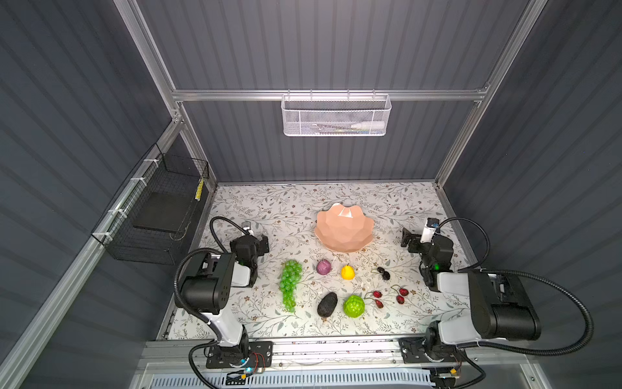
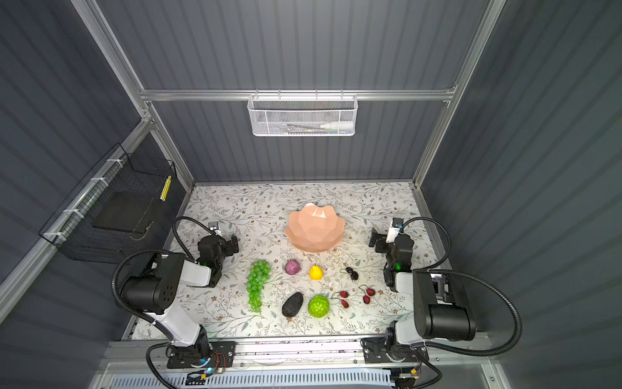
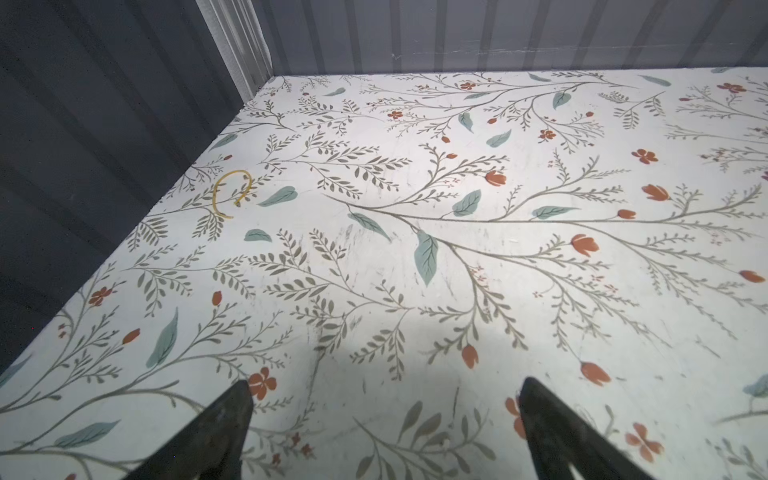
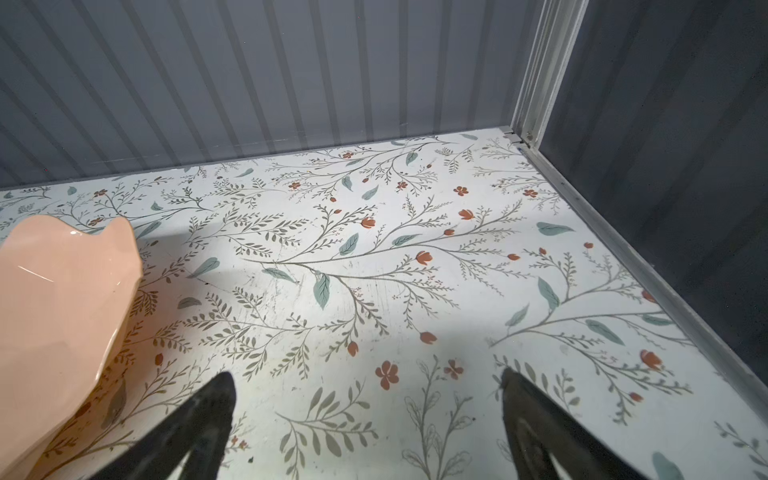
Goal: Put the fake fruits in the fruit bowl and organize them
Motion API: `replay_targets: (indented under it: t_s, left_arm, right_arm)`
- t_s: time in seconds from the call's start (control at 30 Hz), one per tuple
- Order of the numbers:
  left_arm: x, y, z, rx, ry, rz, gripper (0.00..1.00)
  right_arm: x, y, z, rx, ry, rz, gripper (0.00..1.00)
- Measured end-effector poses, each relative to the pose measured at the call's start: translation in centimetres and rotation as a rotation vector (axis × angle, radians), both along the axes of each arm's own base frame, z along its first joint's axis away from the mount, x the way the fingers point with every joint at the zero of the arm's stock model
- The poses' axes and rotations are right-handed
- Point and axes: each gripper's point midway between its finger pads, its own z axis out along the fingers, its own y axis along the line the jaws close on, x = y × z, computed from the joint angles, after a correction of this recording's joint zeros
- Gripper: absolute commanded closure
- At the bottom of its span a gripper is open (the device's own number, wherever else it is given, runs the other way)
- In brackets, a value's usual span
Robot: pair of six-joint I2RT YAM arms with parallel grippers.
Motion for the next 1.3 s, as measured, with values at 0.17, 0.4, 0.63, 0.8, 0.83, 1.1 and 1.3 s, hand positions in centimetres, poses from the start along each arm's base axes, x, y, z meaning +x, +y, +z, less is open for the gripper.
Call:
replay_targets:
  t_s: [0.17,0.4,0.63,0.8,0.83,1.1,1.3]
  left_arm:
    - [0.0,0.0,0.0,0.000,0.000,0.000,0.00]
    - [0.0,0.0,0.0,0.000,0.000,0.000,0.00]
    - [0.0,0.0,0.0,0.000,0.000,0.000,0.00]
    - [0.0,0.0,0.0,0.000,0.000,0.000,0.00]
    - [0.0,0.0,0.0,0.000,0.000,0.000,0.00]
    - [3.0,0.5,3.1,0.019,0.047,0.045,0.00]
    - [5.3,0.8,8.7,-0.057,0.074,0.134,0.00]
  right_arm:
    - [0.0,0.1,0.0,0.001,0.000,0.004,0.01]
    - [0.0,0.1,0.0,0.002,0.000,0.006,0.01]
    - [0.0,0.1,0.0,0.002,0.000,0.007,0.01]
    - [0.0,0.1,0.0,0.003,0.000,0.007,0.01]
    - [0.0,0.1,0.0,0.003,0.000,0.007,0.01]
    - [-0.6,-2.1,3.1,0.018,-0.015,-0.132,0.03]
    - [0.6,-2.3,11.3,0.127,-0.048,-0.176,0.12]
